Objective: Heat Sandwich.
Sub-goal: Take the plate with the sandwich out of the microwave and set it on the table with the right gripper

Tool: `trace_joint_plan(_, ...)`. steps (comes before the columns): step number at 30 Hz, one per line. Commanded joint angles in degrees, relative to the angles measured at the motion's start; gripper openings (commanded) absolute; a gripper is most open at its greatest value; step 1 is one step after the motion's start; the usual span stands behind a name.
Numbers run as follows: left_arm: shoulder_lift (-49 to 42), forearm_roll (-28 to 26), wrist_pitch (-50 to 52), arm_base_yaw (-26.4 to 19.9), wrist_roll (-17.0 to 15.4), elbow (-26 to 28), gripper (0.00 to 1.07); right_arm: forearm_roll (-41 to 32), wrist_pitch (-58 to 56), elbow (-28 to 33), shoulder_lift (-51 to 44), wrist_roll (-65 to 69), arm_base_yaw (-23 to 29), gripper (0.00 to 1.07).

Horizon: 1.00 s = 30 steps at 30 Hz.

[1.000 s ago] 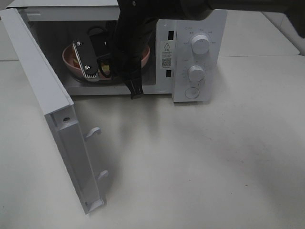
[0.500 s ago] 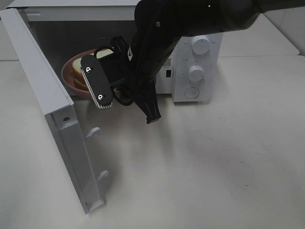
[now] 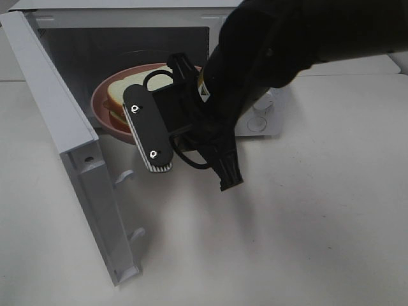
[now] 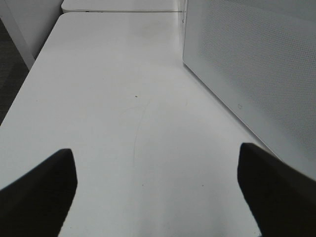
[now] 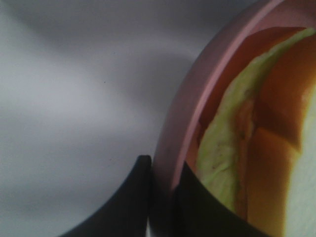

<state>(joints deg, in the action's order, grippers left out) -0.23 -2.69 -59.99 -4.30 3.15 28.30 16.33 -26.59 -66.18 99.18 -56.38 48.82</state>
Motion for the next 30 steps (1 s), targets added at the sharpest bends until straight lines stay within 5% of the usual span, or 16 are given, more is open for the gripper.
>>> trace_joint_plan(1, -0.92, -0.34, 0.52, -0.06, 0.00, -0.11, 0.81, 2.52, 2.12, 2.35, -3.04, 2.92, 0.74, 0.00)
trace_joint_plan(13, -0.92, -0.34, 0.52, -0.06, 0.00, -0.11, 0.81, 7.56, 2.18, 15.01, -13.41, 10.43, 6.19, 0.00)
trace_joint_plan(30, -0.92, -0.34, 0.52, -0.06, 0.00, -0.11, 0.81, 10.26, -3.55, 24.29, -24.35, 19.02, 7.39, 0.00)
